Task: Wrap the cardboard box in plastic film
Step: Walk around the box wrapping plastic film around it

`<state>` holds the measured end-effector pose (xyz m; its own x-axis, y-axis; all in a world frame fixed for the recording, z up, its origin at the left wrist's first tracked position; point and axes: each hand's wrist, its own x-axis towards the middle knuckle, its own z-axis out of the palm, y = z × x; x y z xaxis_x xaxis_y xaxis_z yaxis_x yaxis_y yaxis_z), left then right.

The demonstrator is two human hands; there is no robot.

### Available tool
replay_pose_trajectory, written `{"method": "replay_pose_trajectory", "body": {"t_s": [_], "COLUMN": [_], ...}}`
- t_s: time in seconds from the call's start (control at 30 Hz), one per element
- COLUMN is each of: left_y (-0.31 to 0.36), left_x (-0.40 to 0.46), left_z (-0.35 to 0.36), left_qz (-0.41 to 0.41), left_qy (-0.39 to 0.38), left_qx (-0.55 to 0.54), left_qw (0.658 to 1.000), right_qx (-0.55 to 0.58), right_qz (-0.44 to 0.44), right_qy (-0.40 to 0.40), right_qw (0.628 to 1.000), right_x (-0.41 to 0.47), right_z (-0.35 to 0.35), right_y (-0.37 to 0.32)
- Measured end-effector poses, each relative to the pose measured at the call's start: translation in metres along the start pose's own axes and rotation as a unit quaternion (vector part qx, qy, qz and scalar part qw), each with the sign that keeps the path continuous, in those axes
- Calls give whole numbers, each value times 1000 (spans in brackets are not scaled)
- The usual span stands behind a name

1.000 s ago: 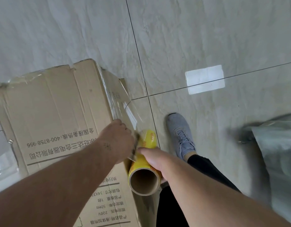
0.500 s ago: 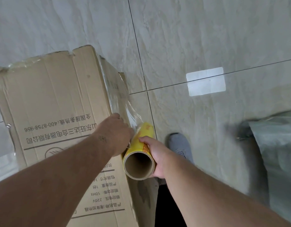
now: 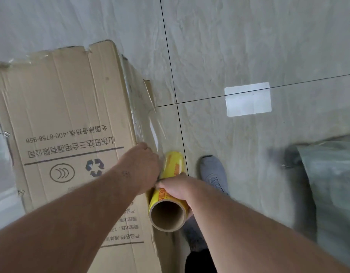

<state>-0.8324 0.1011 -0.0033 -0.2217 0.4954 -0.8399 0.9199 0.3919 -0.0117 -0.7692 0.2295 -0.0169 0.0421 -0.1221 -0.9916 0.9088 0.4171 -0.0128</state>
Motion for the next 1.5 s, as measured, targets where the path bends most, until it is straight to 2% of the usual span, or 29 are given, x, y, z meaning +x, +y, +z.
{"method": "replay_pose_trajectory", "body": {"t_s": [0.1,0.17,0.2,0.27,0.33,0.37,0.43,0.53,0.67,0.8,0.9,0.97,1.03,1.13,1.17,1.23,1.37,1.43,1.5], "left_y": [11,12,11,9,11,11,11,11,18,30,31,33,39,52,54,55,57,62,69], "left_x": [-7,-8,-8,-7,-6,-6,-7,-8,-8,-11,-16,-19,-21,-22,-22,-23,-24,-25,-28], "left_z": [6,9,8,7,5,5,5,4,-3,-1,10,17,20,22,22,22,21,19,19], "left_qz": [-2,-5,-5,-6,-10,-13,-12,-3,-8,4,24,44,59,58,53,42,30,31,33], "left_qy": [11,21,20,20,23,21,19,9,-6,-18,5,15,19,32,35,35,30,32,23], "left_qx": [-27,-29,-26,-15,-11,-12,-4,7,-1,27,34,15,-2,-27,-36,-43,-38,-37,-22], "left_qw": [1000,999,999,1000,1000,1000,1000,1000,1000,999,999,999,998,997,997,998,998,998,999], "right_qx": [-21,82,171,355,478,512,533,475,271,134,68,87,201,405,450,480,372,249,136], "right_qz": [-40,7,20,53,52,44,28,5,-15,8,1,5,23,75,75,66,49,33,20], "right_qy": [8,17,17,-14,-52,-59,-59,-37,51,28,14,27,41,-18,-39,-47,-19,21,39], "right_qw": [999,996,985,933,875,856,843,879,961,991,998,996,978,911,889,874,927,968,990], "right_x": [3,9,15,20,21,23,26,28,45,34,33,29,30,29,32,35,35,42,32], "right_z": [1,10,15,22,29,32,34,33,43,42,33,29,32,44,49,53,49,53,57], "right_y": [1,16,28,47,61,63,62,65,91,75,61,62,79,104,108,108,105,116,119]}}
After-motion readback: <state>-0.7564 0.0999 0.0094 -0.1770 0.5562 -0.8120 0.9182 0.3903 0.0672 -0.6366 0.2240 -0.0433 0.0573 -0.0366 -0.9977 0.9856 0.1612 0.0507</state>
